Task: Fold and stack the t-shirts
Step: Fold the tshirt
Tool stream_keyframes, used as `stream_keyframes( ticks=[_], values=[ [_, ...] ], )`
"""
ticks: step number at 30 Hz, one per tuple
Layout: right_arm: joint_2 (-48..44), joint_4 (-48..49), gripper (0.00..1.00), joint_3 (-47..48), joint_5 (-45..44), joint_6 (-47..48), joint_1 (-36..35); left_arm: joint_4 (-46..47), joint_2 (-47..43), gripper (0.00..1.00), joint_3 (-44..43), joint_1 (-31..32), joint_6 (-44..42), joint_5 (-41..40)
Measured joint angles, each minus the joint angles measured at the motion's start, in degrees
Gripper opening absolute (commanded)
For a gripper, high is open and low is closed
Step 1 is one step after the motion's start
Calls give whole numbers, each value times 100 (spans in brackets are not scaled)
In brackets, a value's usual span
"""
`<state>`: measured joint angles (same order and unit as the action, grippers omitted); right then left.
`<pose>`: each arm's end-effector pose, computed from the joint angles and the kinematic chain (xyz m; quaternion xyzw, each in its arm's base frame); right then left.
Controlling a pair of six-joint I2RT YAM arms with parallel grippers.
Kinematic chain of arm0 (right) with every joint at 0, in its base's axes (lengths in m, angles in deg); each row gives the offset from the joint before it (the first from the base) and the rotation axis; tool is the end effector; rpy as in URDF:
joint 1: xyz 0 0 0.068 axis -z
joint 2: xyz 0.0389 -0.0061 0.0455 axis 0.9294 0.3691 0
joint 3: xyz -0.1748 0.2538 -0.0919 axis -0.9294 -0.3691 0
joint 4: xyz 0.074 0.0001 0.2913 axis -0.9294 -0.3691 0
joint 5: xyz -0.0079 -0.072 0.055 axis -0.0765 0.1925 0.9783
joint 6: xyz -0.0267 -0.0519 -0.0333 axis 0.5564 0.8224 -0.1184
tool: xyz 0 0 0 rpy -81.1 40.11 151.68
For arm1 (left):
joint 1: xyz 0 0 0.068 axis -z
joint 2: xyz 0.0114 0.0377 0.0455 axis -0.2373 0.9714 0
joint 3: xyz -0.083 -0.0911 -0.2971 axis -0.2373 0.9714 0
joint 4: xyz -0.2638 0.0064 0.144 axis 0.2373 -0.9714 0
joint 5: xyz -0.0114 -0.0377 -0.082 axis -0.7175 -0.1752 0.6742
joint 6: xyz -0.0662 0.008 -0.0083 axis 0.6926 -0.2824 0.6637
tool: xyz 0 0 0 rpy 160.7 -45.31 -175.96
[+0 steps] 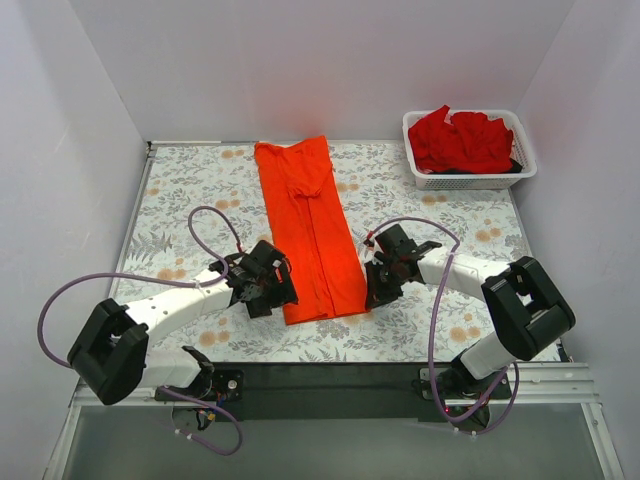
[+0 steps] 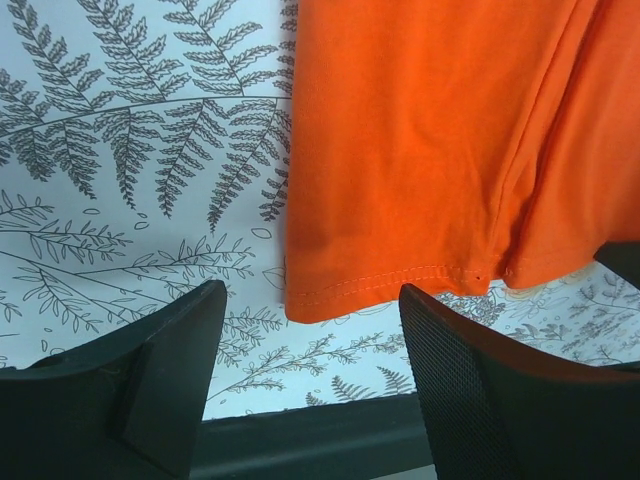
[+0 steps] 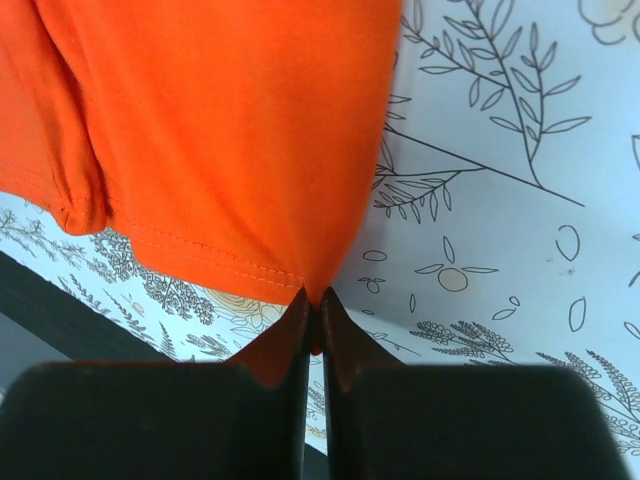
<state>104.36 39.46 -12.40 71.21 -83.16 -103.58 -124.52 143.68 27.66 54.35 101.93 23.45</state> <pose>0.2411 0.1885 0.1578 -0.1265 0.9595 0.2229 0.1168 0.1892 -0.1592 0.1909 -0.4475 0.8739 -0.1658 0.0926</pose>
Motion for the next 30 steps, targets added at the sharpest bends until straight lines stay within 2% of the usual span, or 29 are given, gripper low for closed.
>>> stream_keyframes(
  ticks=[2,4,6,12,18,22,26,27,30],
  values=[
    [2,20,1,-15,17,-7,2,0,87,64,0,44,31,4],
    [2,22,1,-17,17,-7,0,-4,186,56,0,90,66,9],
    [2,22,1,-17,15,-7,0,-11,249,52,0,138,103,9],
    [2,26,1,-20,17,-4,0,-22,492,51,-2,284,157,11],
    [-7,59,1,-46,28,-9,0,-48,778,46,-116,341,164,70],
    [-55,164,1,-125,74,-11,-2,-57,935,35,-216,382,151,116],
    [-55,192,1,-133,107,-9,0,-105,1064,16,-293,400,138,151],
    [-55,192,1,-133,109,-7,-2,-120,1080,7,-304,417,151,153],
    [-57,195,1,-138,151,7,0,-133,1078,0,-306,498,170,149]
  ],
)
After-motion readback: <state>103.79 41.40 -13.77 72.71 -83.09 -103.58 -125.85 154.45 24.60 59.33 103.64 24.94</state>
